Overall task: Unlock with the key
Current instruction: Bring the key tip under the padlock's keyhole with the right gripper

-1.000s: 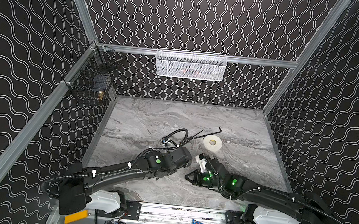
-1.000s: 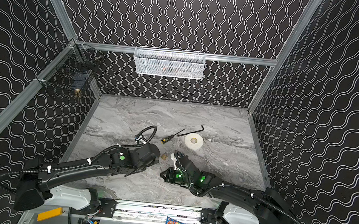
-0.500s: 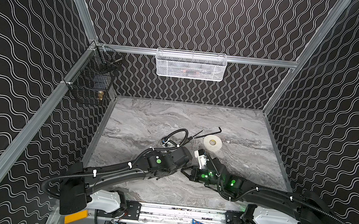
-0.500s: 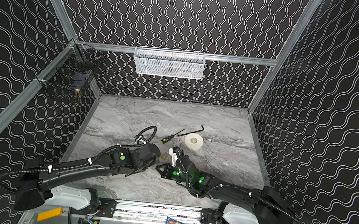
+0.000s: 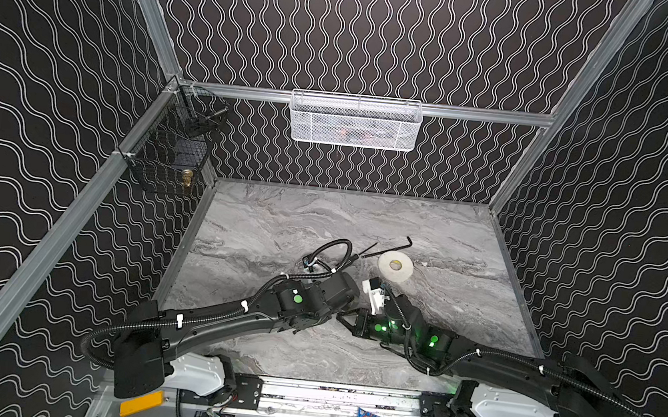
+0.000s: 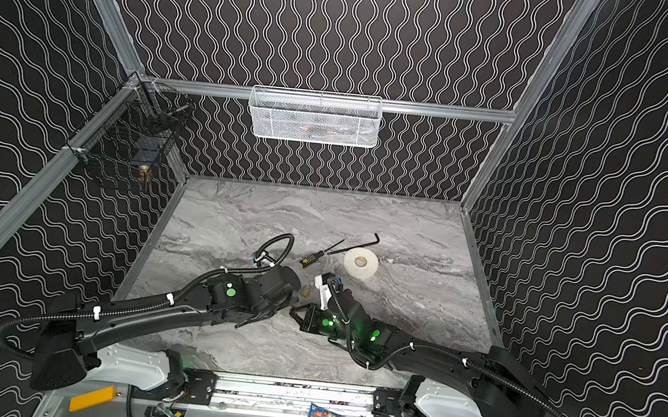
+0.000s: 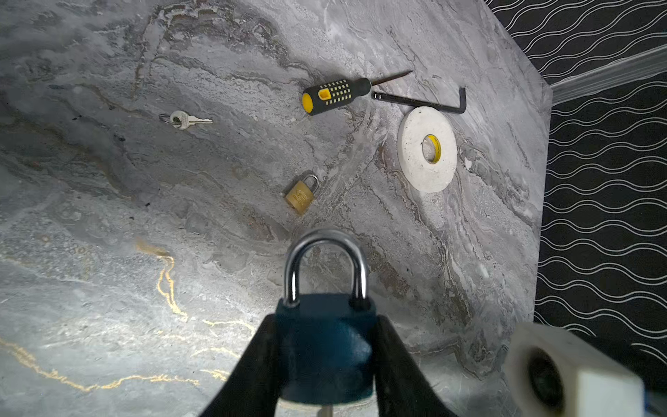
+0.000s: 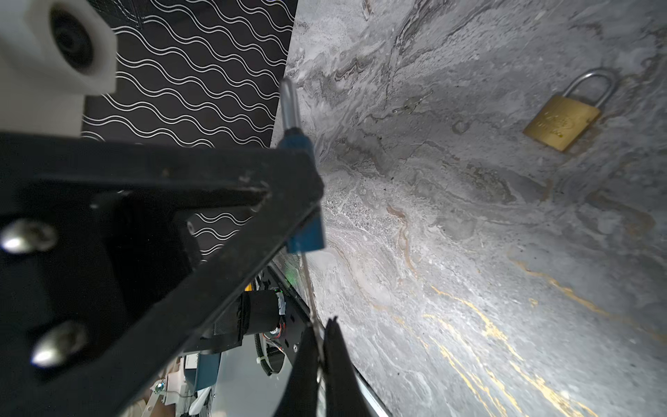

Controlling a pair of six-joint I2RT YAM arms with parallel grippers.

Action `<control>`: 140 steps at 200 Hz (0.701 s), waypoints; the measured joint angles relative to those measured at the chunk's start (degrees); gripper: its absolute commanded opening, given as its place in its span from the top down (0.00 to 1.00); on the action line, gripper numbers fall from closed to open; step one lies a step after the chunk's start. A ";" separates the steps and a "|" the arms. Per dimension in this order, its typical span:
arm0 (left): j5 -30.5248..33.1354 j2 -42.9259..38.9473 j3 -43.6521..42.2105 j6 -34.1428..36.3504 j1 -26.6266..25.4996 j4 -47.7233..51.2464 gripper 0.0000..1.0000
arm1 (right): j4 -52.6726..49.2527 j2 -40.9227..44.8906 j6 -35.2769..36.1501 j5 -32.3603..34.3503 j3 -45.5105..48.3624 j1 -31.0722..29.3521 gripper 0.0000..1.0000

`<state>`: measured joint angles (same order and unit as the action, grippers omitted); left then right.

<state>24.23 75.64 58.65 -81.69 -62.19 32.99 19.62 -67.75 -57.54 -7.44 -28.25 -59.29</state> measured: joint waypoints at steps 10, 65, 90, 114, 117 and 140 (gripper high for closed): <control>-0.24 -0.20 -0.33 -0.02 0.00 -0.22 0.92 | 0.07 -0.15 -0.09 0.07 0.00 0.00 1.00; -0.50 -0.26 -0.50 -0.02 0.00 -0.44 0.93 | 0.22 -0.22 -0.11 0.68 -0.07 0.00 1.00; -0.42 -0.31 -0.50 -0.02 0.00 -0.46 0.94 | -0.17 0.04 -0.13 1.09 -0.37 0.00 1.00; -0.20 -0.48 -0.50 -0.31 0.00 -0.52 0.94 | -1.95 0.85 -0.28 1.70 -0.98 -0.02 1.00; -0.11 -0.50 -0.50 -0.44 0.00 -0.52 0.94 | -2.43 0.90 -0.28 1.84 -1.27 -0.02 1.00; 0.52 -1.18 -1.01 -0.68 0.00 -1.11 0.95 | -4.98 1.62 0.11 3.19 -2.58 -0.07 1.00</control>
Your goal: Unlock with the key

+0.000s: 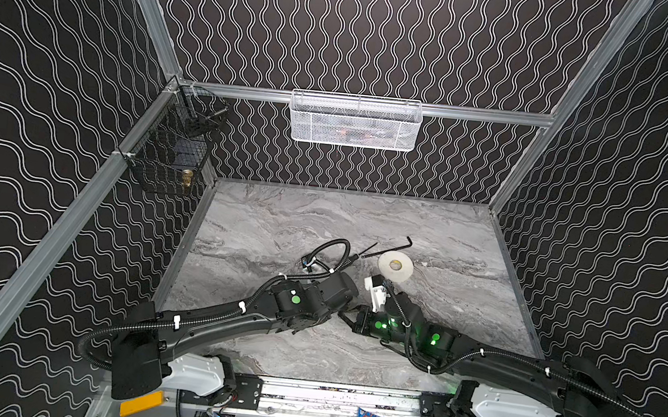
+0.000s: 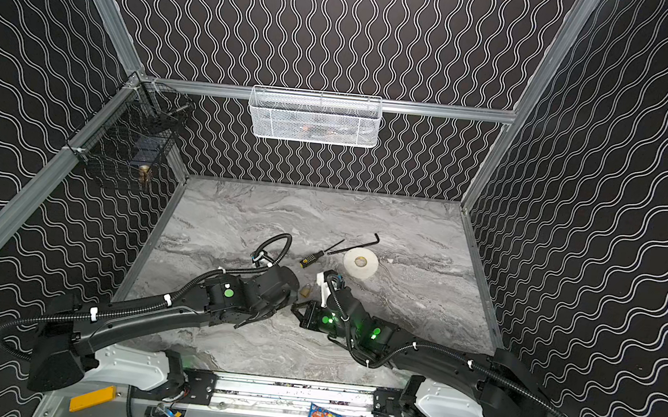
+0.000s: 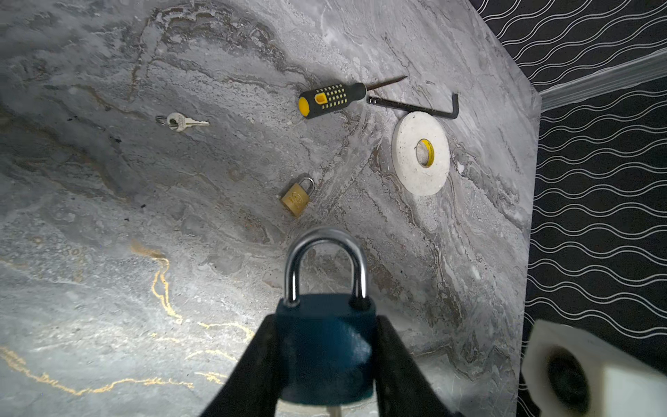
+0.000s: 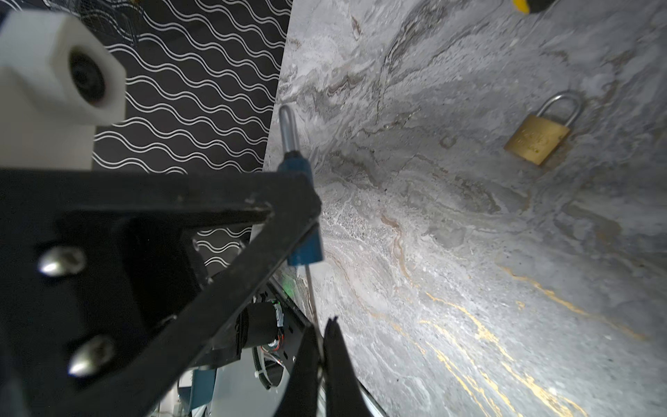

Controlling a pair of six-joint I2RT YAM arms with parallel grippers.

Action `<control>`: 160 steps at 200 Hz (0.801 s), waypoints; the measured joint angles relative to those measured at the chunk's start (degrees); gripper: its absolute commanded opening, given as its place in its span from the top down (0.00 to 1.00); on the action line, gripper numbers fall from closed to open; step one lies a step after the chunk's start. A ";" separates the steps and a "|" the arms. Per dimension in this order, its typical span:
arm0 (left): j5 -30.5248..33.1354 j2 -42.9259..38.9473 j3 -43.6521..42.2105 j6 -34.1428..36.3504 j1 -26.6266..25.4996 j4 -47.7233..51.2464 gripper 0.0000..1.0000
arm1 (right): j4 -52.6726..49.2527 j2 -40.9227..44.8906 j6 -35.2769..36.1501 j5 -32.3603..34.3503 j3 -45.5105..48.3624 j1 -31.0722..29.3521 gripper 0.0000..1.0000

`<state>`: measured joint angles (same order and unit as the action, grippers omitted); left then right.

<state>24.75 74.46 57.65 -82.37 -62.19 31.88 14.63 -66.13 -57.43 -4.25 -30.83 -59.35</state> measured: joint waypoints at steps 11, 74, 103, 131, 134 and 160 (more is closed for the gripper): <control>0.00 -0.42 -0.50 -0.20 0.00 -0.31 0.96 | -0.20 0.17 0.02 0.26 0.00 -0.04 1.00; -0.66 -2.69 -2.34 -1.79 0.04 -1.33 0.97 | -0.17 -0.66 0.09 2.32 -1.05 -1.60 1.00; -0.94 -3.56 -2.60 -2.97 0.04 -1.90 0.99 | -0.55 -0.81 1.07 5.20 -1.79 -2.91 1.00; -1.55 -3.80 -2.64 -3.13 0.04 -2.56 1.00 | -0.50 -0.79 1.51 6.84 -1.88 -3.37 1.00; -1.66 -3.78 -2.64 -3.13 0.04 -2.64 1.00 | -0.48 -0.79 1.53 7.02 -1.88 -3.41 1.00; -2.34 -3.30 -2.58 -3.10 0.04 -3.26 1.00 | -0.61 -0.72 2.03 8.44 -1.88 -3.58 1.00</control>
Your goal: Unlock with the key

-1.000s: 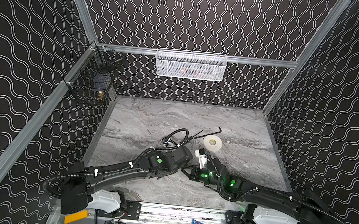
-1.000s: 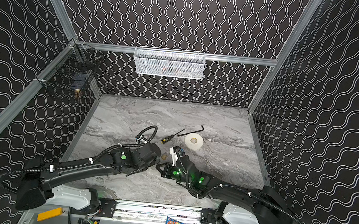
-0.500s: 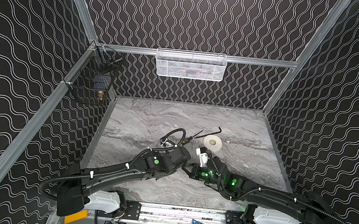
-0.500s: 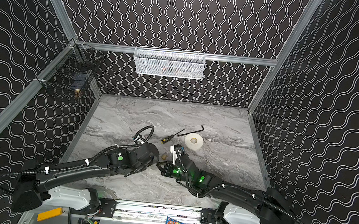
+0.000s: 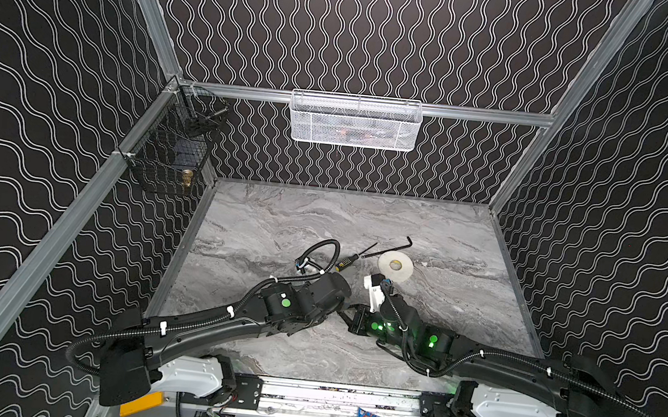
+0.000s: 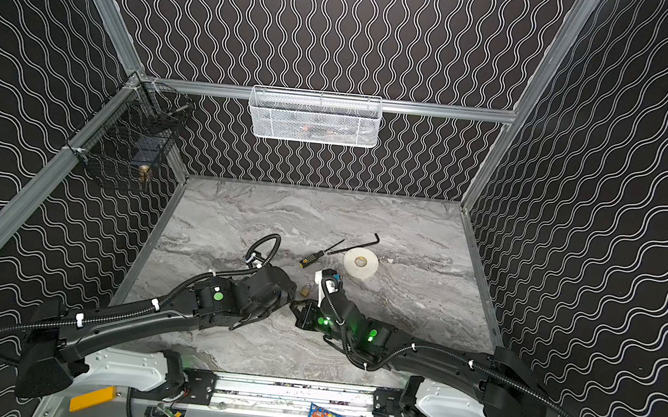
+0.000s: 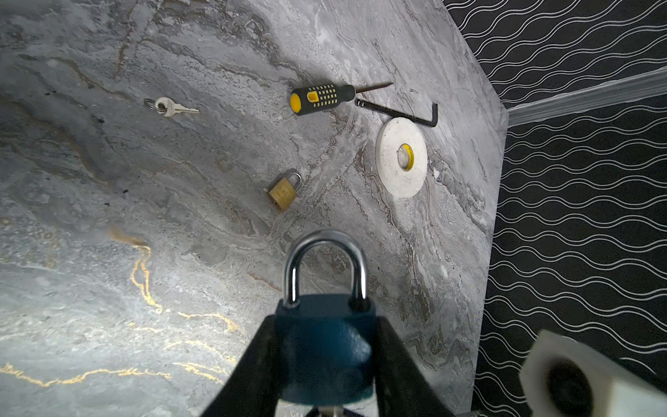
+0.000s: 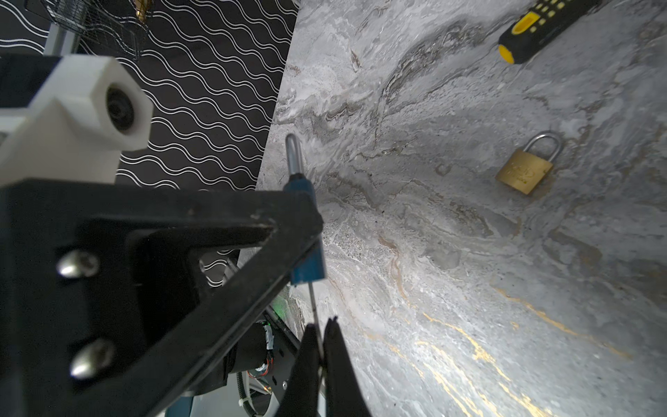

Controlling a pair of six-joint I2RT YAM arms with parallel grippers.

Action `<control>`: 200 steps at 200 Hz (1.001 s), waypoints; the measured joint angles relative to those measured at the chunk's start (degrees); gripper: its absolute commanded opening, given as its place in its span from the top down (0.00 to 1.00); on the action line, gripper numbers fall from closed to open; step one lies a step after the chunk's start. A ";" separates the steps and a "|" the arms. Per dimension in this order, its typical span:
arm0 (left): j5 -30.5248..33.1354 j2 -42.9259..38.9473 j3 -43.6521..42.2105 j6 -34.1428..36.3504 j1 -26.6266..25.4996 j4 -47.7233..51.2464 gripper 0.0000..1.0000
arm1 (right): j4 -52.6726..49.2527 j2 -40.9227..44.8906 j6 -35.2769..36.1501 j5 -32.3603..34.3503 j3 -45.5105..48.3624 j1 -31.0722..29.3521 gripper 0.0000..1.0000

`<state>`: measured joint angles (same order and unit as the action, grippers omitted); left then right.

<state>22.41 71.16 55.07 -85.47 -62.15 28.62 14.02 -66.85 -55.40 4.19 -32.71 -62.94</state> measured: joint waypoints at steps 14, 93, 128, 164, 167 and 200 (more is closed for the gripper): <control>-0.20 0.20 0.04 0.02 -0.11 -0.42 1.00 | -0.48 0.24 0.79 0.79 -0.11 -0.07 1.00; 1.01 0.17 -0.02 0.17 -0.42 -1.33 1.00 | -2.69 -0.13 4.22 2.36 -1.79 -0.07 1.00; 1.14 0.09 -0.33 0.28 -0.44 -1.88 1.00 | -5.35 -1.09 5.55 2.80 -3.98 0.00 1.00; 1.25 -0.76 -0.92 0.24 -0.44 -1.75 1.00 | -7.08 -2.27 5.51 2.80 -5.68 0.09 1.00; 1.22 -0.92 -1.07 0.24 -0.44 -1.79 1.00 | -7.08 -2.27 5.51 2.60 -5.68 0.09 1.00; 1.53 -2.45 -1.90 0.20 -0.44 -1.84 1.00 | -5.99 -2.64 5.53 1.44 -5.70 0.11 1.00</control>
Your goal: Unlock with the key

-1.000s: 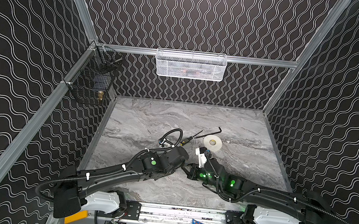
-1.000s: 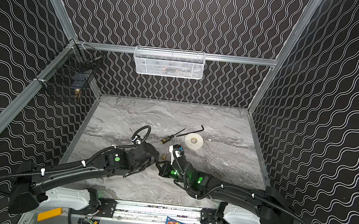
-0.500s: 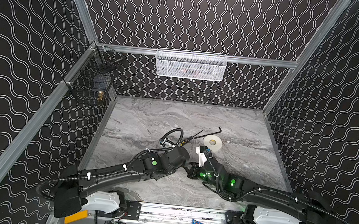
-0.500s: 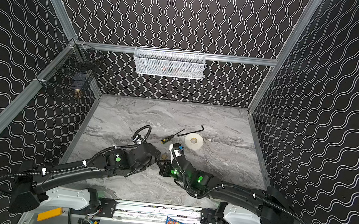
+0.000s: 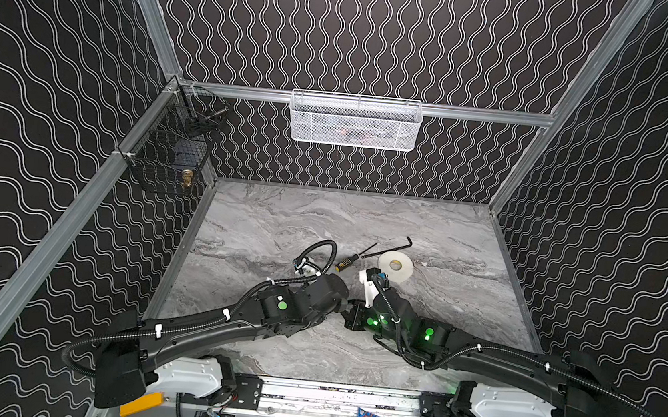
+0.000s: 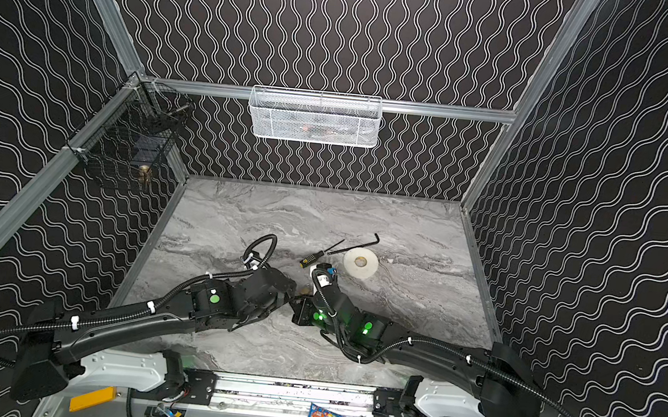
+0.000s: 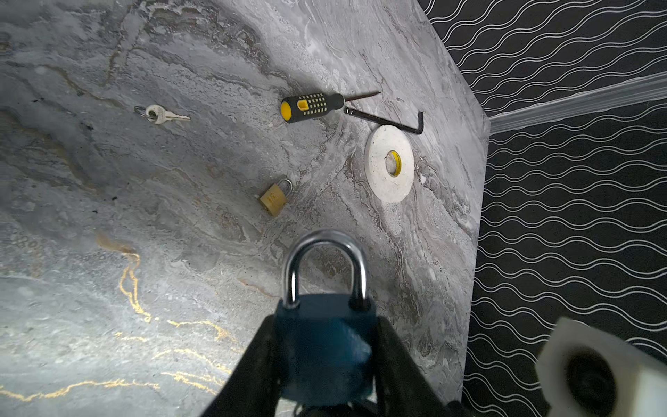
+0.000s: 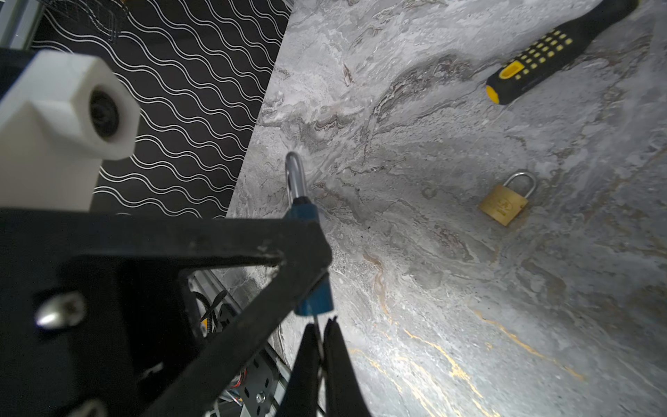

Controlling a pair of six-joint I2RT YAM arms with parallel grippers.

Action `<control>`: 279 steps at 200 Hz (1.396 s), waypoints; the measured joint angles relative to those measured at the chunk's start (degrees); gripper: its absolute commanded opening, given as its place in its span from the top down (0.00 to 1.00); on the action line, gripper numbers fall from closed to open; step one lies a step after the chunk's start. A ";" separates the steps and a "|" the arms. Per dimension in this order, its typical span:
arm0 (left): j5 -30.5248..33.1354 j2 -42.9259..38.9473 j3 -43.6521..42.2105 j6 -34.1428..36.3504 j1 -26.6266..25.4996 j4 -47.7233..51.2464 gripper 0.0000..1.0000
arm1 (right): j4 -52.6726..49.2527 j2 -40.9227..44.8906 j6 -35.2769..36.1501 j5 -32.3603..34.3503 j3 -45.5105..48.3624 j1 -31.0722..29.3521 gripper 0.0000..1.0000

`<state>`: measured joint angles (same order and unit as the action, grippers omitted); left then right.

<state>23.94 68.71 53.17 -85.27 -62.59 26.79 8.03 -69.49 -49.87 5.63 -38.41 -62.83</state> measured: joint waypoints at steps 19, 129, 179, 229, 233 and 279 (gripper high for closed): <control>0.22 -0.63 -0.04 0.00 0.09 0.22 1.00 | 0.46 0.04 0.92 -0.52 -0.07 0.02 0.94; 1.09 -2.12 -1.07 0.13 1.73 1.44 1.00 | 4.70 4.96 1.36 -3.52 3.69 0.26 0.76; 1.25 -2.10 -0.72 0.02 1.73 1.46 1.00 | 7.50 2.80 -2.49 -4.42 3.67 0.31 0.81; 1.46 -1.66 0.81 0.24 1.73 1.53 1.00 | 7.08 2.34 -4.55 -3.04 3.67 0.31 0.84; 1.46 -1.66 0.85 0.26 1.73 1.53 1.00 | 7.06 2.34 -4.55 -2.95 3.67 0.31 0.85; 1.38 -1.64 1.29 1.49 1.73 1.57 1.00 | 8.26 1.51 -4.66 -2.89 3.89 0.31 0.93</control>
<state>25.32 67.07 54.46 -83.79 -60.86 28.36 16.29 -67.99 -54.52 2.74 -34.52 -62.52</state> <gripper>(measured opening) 0.398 0.086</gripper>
